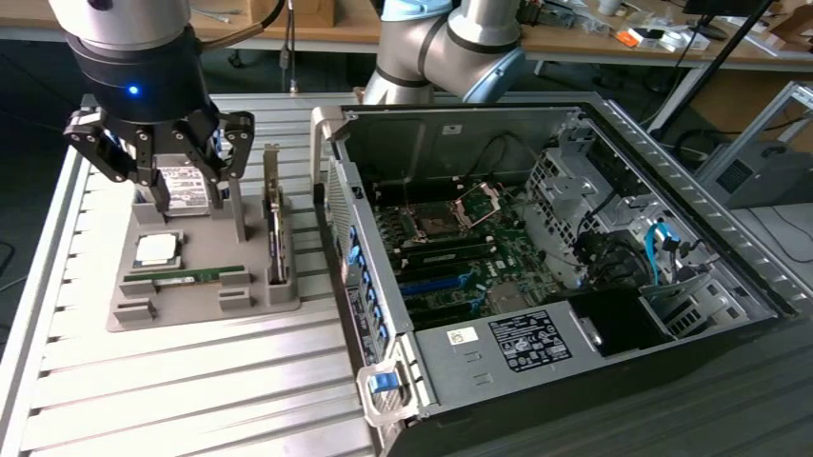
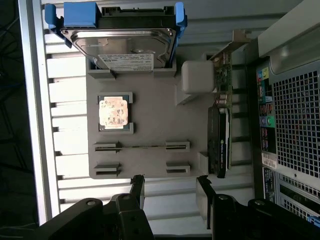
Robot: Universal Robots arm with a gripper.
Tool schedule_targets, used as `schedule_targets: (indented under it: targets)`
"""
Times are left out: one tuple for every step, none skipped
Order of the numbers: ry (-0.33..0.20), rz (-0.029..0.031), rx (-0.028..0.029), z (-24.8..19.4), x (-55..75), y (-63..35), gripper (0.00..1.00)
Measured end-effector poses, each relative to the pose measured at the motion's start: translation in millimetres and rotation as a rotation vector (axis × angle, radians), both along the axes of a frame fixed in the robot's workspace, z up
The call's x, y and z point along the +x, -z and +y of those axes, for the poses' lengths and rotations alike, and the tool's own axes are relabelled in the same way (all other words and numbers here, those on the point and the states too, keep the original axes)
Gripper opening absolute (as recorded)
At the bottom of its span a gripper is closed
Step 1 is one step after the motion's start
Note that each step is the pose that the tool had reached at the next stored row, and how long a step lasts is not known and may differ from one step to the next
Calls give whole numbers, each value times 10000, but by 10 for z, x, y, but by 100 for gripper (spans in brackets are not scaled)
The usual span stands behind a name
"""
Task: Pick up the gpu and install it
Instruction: 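Pick up the gpu and move the gpu toward the slot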
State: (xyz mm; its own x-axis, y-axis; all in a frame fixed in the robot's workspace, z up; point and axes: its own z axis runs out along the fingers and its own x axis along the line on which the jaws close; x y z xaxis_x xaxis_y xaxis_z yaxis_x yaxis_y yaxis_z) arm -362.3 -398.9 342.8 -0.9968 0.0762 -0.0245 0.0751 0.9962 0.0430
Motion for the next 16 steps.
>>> schedule_targets:
  targets:
    - [0, 0, -3, 0, 1, 5, 54]
    - [1, 0, -7, 1, 3, 10, 54]
    - [2, -1, -10, 1, 4, 16, 54]
    - [1, 0, -13, 0, 6, 20, 54]
    - [0, 0, -15, 0, 7, 23, 54]
    - [1, -2, -20, 1, 11, 29, 54]
    - [-1, 0, -34, 4, 16, 35, 54]
    - [-2, 1, -42, 7, 19, 38, 54]
    - [-1, 0, -49, 11, 22, 42, 54]
    - [-1, 0, -56, 14, 25, 45, 54]
    - [0, 0, -62, 17, 28, 48, 54]
    - [0, 0, -69, 19, 32, 53, 54]
    - [0, -2, -74, 20, 34, 57, 54]
    - [1, -1, -84, 21, 39, 63, 54]
    - [0, 1, -90, 20, 44, 66, 54]
    - [1, 0, -95, 20, 47, 71, 54]
